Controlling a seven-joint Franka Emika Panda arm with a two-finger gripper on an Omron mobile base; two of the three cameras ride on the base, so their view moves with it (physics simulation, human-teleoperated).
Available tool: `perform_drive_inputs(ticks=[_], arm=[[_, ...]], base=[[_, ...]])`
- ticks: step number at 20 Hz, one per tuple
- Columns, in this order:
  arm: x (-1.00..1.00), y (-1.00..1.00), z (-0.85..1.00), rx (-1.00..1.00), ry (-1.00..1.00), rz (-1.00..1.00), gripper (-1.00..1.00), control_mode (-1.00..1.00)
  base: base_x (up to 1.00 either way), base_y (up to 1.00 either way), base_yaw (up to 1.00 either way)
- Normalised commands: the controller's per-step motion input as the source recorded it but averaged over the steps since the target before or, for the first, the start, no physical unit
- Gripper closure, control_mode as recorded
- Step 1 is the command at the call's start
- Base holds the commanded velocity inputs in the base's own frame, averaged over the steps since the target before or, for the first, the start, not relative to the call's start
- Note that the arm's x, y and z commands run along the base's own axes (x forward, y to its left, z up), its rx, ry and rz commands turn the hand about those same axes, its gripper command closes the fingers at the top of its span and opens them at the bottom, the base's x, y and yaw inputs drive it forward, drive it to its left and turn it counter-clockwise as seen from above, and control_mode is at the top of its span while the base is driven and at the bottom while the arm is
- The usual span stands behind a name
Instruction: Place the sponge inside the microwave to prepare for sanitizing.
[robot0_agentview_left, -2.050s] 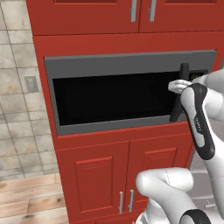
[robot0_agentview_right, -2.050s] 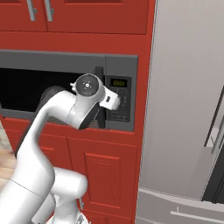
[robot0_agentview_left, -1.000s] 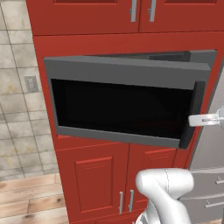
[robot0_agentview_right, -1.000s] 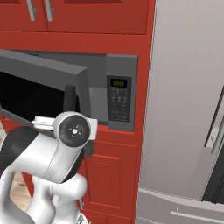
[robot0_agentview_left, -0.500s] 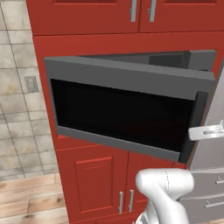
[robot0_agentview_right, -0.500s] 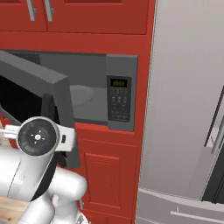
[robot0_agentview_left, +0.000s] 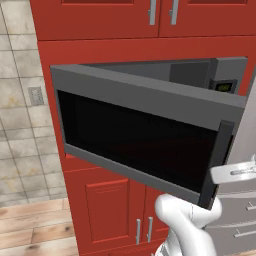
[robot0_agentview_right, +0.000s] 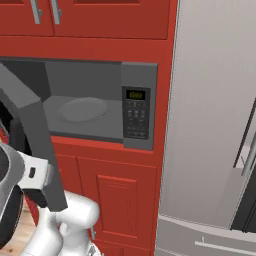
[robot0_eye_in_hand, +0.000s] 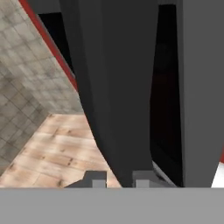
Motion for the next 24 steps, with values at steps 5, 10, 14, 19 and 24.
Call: perform_drive_inputs(ticks=[5,10,14,19,24], arm=[[-0.36,0.47,-0.04,0.11,0.0,0.0,1.0,-1.0],[-0.12,-0.21,0.07,0.23,0.0,0.0,1.0,-1.0],[-0.58,-0.4,0.05,0.21,-0.02,-0.01,-1.0,-1.0],[-0.67,-0.42,0.04,0.2,-0.04,-0.04,-1.0,-1.0],[-0.35,-0.6,0.06,0.28,0.0,-0.06,-1.0,-1.0]], base=[[0.0,0.0,0.0],[0.0,0.0,0.0],[0.0,0.0,0.0],[0.0,0.0,0.0],[0.0,0.0,0.0]])
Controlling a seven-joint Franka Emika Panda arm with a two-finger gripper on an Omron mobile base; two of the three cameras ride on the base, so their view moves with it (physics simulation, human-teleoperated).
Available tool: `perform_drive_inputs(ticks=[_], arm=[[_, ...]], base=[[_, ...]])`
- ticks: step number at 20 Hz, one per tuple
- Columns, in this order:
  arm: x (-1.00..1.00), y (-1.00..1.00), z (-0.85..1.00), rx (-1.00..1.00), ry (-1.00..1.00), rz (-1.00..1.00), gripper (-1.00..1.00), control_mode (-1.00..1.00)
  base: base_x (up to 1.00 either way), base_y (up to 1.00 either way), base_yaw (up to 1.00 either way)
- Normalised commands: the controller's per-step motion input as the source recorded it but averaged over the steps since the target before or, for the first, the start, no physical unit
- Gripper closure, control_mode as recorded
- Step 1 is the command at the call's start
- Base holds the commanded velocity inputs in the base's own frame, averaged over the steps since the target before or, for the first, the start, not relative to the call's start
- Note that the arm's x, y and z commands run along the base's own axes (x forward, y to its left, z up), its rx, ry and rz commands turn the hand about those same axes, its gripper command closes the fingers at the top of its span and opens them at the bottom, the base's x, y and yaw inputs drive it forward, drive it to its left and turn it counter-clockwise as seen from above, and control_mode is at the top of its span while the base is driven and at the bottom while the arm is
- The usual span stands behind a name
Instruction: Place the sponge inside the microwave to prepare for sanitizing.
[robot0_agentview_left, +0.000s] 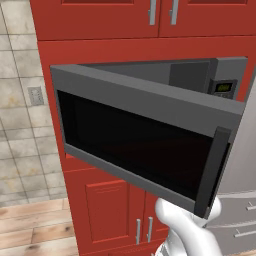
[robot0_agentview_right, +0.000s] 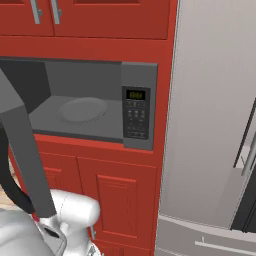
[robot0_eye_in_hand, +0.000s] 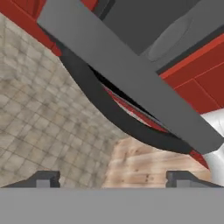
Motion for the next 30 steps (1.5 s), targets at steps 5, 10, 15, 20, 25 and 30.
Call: perform_drive_inputs(ticks=[5,10,15,20,25,30], arm=[[0.12,-0.53,0.12,0.28,0.06,-0.04,-1.0,-1.0],[0.24,-0.51,0.16,0.28,0.06,0.0,-1.0,-1.0],[0.23,0.01,-0.04,0.2,-0.01,0.0,-1.0,-1.0],[0.37,0.26,-0.12,0.04,-0.1,0.0,-1.0,-1.0],[0.58,-0.02,-0.02,0.0,0.06,0.0,-1.0,-1.0],[0.5,-0.08,0.0,0.0,0.21,0.02,-1.0,-1.0]], base=[[0.0,0.0,0.0],[0.0,0.0,0.0],[0.0,0.0,0.0],[0.0,0.0,0.0],[0.0,0.0,0.0],[0.0,0.0,0.0]])
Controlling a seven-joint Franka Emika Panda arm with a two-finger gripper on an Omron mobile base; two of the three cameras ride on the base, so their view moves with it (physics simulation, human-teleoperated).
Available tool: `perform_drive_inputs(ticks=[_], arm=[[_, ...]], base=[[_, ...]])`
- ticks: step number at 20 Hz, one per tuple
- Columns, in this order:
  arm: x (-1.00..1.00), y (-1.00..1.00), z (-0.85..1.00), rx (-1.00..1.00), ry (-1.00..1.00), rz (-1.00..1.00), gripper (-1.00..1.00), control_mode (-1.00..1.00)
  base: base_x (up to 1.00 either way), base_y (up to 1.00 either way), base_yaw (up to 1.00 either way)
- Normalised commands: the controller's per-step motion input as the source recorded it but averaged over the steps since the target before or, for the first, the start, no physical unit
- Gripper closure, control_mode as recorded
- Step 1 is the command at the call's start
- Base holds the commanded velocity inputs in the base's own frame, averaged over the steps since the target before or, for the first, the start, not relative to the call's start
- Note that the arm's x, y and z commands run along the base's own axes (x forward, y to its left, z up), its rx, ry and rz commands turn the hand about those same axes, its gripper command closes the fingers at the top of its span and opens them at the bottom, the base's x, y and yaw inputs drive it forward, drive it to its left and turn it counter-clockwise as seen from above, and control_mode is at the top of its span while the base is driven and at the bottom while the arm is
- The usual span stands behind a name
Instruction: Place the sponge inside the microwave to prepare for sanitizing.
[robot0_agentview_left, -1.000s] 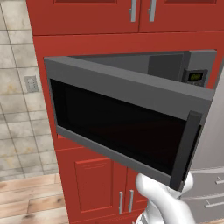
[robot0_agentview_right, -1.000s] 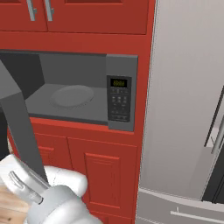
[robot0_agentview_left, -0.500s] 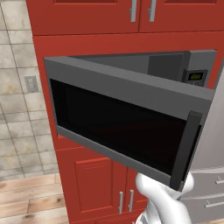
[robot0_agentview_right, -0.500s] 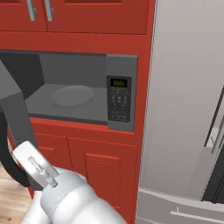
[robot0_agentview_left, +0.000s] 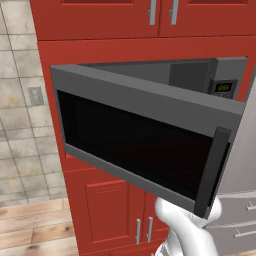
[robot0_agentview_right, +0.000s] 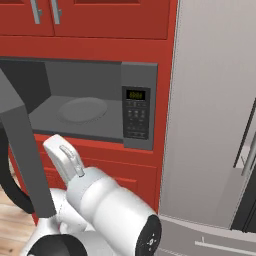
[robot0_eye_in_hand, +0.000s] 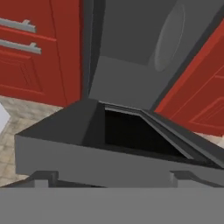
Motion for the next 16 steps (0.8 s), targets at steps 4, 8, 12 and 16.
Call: perform_drive_inputs(ticks=[4,8,12,16], arm=[[0.35,0.1,-0.07,0.0,0.14,0.06,-1.0,-1.0],[0.13,0.25,-0.17,0.0,0.03,0.06,-1.0,-1.0],[0.09,0.1,-0.11,0.01,0.0,0.06,-1.0,-1.0],[0.04,0.01,-0.03,0.12,0.04,0.07,-1.0,-1.0]], base=[[0.0,0.0,0.0],[0.0,0.0,0.0],[0.0,0.0,0.0],[0.0,0.0,0.0]])
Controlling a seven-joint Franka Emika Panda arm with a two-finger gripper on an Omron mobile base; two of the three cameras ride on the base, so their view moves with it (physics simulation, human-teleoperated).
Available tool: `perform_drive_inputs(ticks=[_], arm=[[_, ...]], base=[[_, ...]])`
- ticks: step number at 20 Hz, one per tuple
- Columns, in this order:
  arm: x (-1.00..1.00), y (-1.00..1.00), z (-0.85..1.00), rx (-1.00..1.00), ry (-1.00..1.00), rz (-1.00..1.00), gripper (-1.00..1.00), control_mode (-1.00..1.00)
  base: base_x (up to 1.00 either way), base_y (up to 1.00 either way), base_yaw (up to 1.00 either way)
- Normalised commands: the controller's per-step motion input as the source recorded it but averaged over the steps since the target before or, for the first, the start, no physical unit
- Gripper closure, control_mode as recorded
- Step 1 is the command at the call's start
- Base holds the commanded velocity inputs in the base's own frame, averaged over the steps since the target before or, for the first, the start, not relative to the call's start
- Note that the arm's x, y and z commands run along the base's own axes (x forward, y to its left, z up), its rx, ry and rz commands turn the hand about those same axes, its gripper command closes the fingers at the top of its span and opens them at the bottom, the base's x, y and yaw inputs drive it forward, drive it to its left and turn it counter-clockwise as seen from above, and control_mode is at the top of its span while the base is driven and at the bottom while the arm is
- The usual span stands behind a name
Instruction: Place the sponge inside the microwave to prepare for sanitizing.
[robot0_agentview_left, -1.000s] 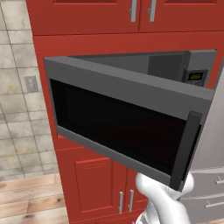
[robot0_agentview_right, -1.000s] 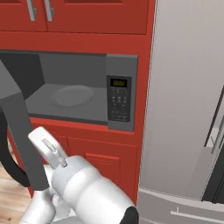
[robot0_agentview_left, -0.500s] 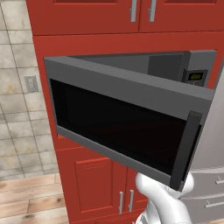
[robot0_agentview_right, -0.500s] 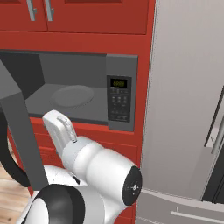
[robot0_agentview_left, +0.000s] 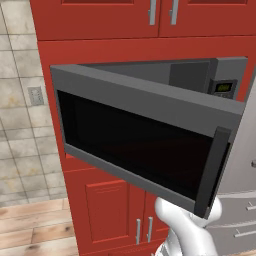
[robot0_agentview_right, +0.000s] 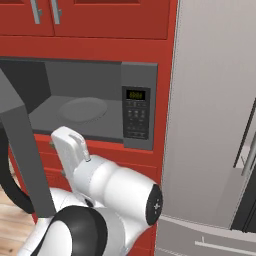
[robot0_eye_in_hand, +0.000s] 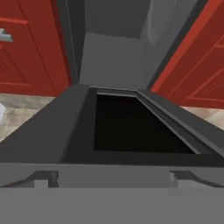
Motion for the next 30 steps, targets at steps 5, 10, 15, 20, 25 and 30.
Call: perform_drive_inputs(ticks=[5,10,15,20,25,30], arm=[[0.15,0.14,-0.06,0.1,0.0,0.01,-1.0,-1.0],[0.19,0.29,-0.15,0.0,0.01,0.0,-1.0,-1.0],[0.2,0.22,-0.14,0.0,0.04,0.0,-1.0,-1.0],[0.17,0.1,-0.09,0.0,0.12,0.07,-1.0,-1.0],[0.05,0.19,-0.07,0.0,0.02,0.12,-1.0,-1.0],[0.0,0.24,-0.07,0.0,0.0,0.11,-1.0,-1.0]], base=[[0.0,0.0,0.0],[0.0,0.0,0.0],[0.0,0.0,0.0],[0.0,0.0,0.0],[0.0,0.0,0.0],[0.0,0.0,0.0]])
